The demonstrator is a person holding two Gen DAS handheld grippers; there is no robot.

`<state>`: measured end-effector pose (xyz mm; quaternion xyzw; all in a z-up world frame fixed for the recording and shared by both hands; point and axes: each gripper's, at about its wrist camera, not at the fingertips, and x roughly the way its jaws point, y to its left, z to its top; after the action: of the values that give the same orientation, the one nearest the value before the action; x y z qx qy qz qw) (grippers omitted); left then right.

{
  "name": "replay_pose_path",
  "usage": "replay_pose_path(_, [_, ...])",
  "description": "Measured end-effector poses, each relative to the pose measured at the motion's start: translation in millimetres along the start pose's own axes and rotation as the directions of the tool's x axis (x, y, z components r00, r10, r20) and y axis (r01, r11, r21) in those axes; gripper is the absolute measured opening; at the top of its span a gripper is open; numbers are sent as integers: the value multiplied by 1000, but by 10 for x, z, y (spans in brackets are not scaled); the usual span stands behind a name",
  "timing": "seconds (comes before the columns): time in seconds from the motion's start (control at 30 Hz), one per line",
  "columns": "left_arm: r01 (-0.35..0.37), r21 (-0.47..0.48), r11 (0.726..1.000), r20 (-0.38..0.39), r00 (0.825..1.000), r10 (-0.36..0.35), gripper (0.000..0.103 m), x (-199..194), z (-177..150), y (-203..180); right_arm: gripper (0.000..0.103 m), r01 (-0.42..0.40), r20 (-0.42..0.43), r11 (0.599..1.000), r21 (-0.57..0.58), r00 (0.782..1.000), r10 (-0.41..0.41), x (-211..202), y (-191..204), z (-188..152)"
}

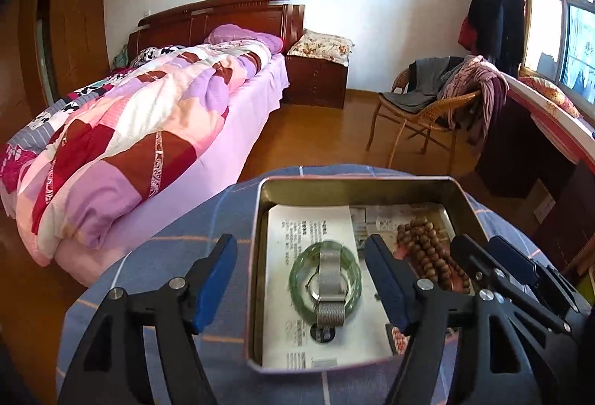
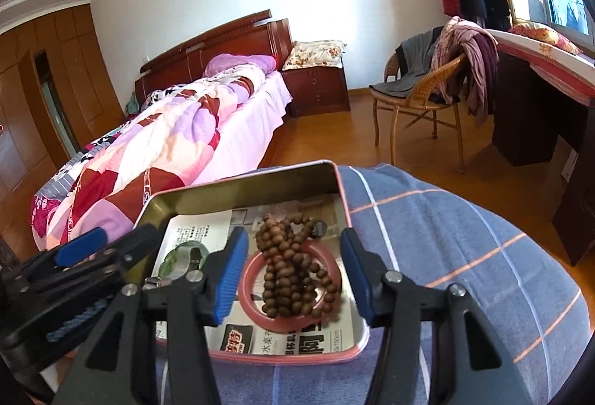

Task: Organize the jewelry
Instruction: 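Carry the watch into the tin with the left tool while the right tool drops the bead strand in, then open and withdraw both tools from the pink tin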

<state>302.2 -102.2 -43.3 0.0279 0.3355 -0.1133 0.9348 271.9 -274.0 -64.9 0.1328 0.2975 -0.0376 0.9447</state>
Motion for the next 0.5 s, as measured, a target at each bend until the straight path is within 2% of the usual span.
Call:
replay_pose_path(0.2, [-12, -7, 1000, -22, 1000, 12, 71, -188, -75, 58, 55, -1, -35, 1000, 0, 999, 1, -130, 75, -48])
replay_pose_path(0.5, [-34, 6, 999, -37, 999, 34, 71, -553, -341, 121, 60, -4, -101, 1000, -9, 995, 3, -454, 164, -326])
